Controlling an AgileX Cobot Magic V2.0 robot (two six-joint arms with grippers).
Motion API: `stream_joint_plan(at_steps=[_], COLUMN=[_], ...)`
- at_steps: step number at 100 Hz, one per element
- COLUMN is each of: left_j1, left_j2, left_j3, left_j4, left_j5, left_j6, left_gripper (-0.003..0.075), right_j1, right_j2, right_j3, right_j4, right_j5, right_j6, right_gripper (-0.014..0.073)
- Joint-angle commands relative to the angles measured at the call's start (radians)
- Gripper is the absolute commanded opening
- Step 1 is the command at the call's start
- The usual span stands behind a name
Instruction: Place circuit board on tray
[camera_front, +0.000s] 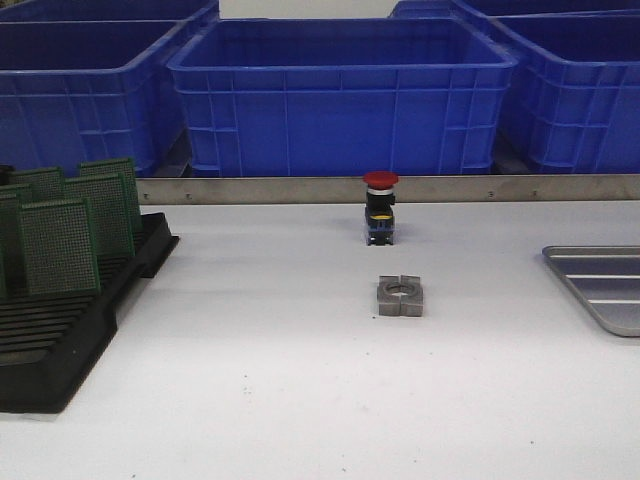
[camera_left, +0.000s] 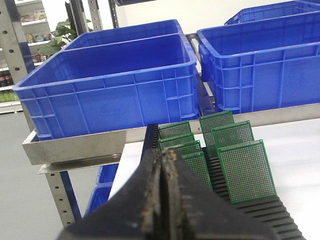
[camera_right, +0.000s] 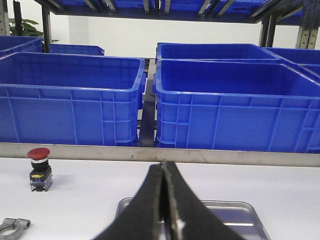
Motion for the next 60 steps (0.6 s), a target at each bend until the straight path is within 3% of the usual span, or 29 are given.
stream_joint_plan(at_steps=[1,33,60], left_j1=[0.001,0.001,0.001], left_j2=[-0.032,-0.032,0.014], left_j3=[0.039,0.015,-0.211], left_j4=[-0.001,-0.042,-0.095], left_j5=[-0.082,-0.061,0.159], left_j6=[-0.005,-0.005,-0.005], left_gripper=[-0.0019,-0.0018,-0.0019], right_j1=[-0.007,-0.007,-0.007], right_j2=[-0.017,-0.017,-0.017], right_j3=[0.010,0.010,0.010], right_j4=[-0.010,-0.010,-0.010], right_j5=[-0.072,-0.072,-0.072], right_j6=[0.000,0.000,0.000], right_gripper=[-0.0068,-0.0068,-0.0068])
